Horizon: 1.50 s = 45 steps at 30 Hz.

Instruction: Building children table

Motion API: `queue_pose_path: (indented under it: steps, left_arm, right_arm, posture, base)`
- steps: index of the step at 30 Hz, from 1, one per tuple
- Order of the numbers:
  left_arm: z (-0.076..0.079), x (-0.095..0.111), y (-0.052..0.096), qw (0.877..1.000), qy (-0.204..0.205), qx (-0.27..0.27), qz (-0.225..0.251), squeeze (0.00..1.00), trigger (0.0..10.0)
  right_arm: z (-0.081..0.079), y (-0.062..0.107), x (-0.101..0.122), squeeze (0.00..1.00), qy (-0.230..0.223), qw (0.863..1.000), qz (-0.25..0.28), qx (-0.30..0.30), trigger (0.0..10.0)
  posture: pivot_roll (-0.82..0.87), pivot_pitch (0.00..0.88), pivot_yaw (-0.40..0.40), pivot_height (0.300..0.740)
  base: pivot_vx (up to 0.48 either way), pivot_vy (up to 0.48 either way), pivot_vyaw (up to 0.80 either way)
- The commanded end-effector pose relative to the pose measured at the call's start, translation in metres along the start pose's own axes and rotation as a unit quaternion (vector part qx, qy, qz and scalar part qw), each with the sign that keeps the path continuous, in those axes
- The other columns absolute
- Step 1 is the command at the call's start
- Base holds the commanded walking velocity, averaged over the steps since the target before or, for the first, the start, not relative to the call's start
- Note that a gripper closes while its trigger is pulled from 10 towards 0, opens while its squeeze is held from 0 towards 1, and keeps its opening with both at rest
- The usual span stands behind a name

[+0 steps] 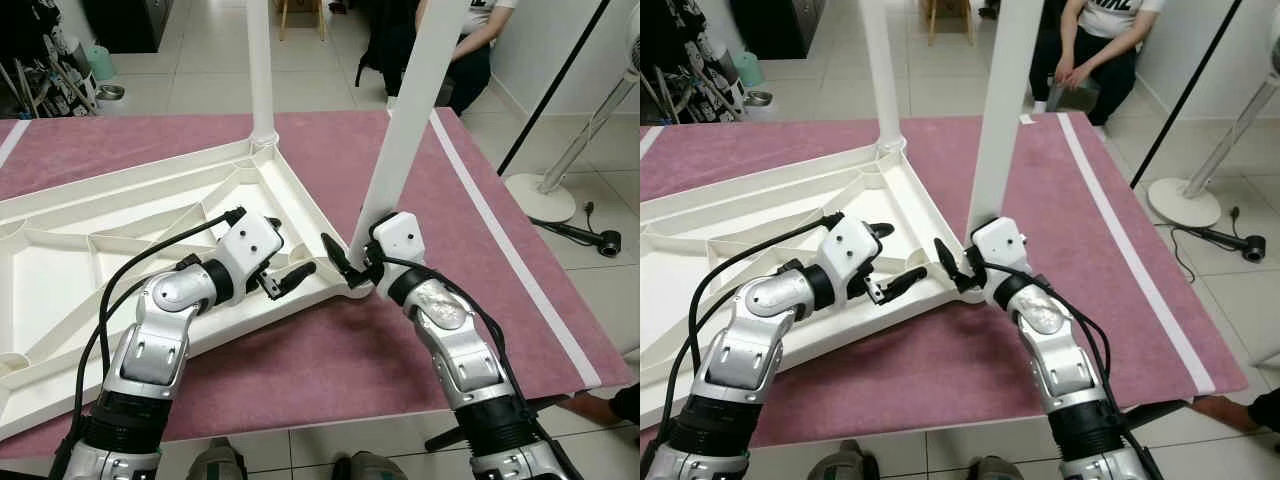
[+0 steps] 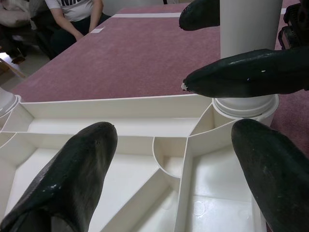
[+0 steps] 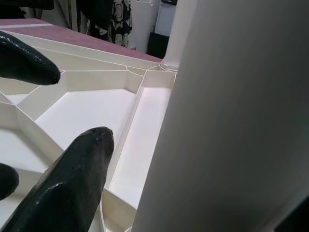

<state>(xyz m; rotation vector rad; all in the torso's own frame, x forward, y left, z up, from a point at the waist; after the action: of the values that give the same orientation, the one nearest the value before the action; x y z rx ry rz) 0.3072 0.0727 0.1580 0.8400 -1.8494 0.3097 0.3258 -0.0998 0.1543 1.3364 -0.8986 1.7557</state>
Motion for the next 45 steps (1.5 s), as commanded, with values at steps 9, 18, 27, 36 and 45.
queue_pose_path:
  steps: [9, 18, 27, 36, 45]
  left_arm:
    - [-0.003, -0.016, 0.028, 0.998, 0.019, 0.056, -0.019, 0.0, 10.0]
    - [0.003, -0.014, 0.041, 0.998, 0.048, 0.047, -0.004, 0.0, 10.0]
    - [0.003, -0.014, 0.041, 0.998, 0.048, 0.047, -0.004, 0.0, 10.0]
    - [0.003, -0.014, 0.041, 0.998, 0.048, 0.047, -0.004, 0.0, 10.0]
    - [0.003, -0.014, 0.041, 0.998, 0.048, 0.047, -0.004, 0.0, 10.0]
  right_arm:
    - [-0.001, 0.022, -0.022, 0.0, -0.003, 0.999, -0.034, -0.011, 10.0]
    - [0.016, 0.035, -0.025, 0.0, 0.006, 0.997, -0.032, -0.069, 10.0]
    - [0.016, 0.035, -0.025, 0.0, 0.006, 0.997, -0.032, -0.069, 10.0]
    - [0.016, 0.035, -0.025, 0.0, 0.006, 0.997, -0.032, -0.069, 10.0]
    - [0.016, 0.035, -0.025, 0.0, 0.006, 0.997, -0.032, -0.069, 10.0]
  posture:
    - [0.01, 0.0, 0.0, 0.74]
    - [0.01, 0.0, 0.114, 0.74]
    - [0.01, 0.0, 0.114, 0.74]
    - [0.01, 0.0, 0.114, 0.74]
    - [0.01, 0.0, 0.114, 0.74]
  base:
    - [0.0, 0.0, 0.0]
    - [0.0, 0.0, 0.0]
    - [0.0, 0.0, 0.0]
    - [0.0, 0.0, 0.0]
    - [0.0, 0.0, 0.0]
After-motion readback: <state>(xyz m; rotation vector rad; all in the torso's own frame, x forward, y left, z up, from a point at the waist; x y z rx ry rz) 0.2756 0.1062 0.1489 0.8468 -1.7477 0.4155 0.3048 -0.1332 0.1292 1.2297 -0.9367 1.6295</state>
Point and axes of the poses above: a point about 5 cm out from each wrist's last joint towards the gripper, its own y axis pointing back from the gripper into the wrist, its own x axis along the axis of the wrist's last joint, z = x × y, the point moved 4 cm from there along -y, pointing out of the wrist towards the gripper, and after that the axes turned 4 degrees about -y, right-handed, at the moved point
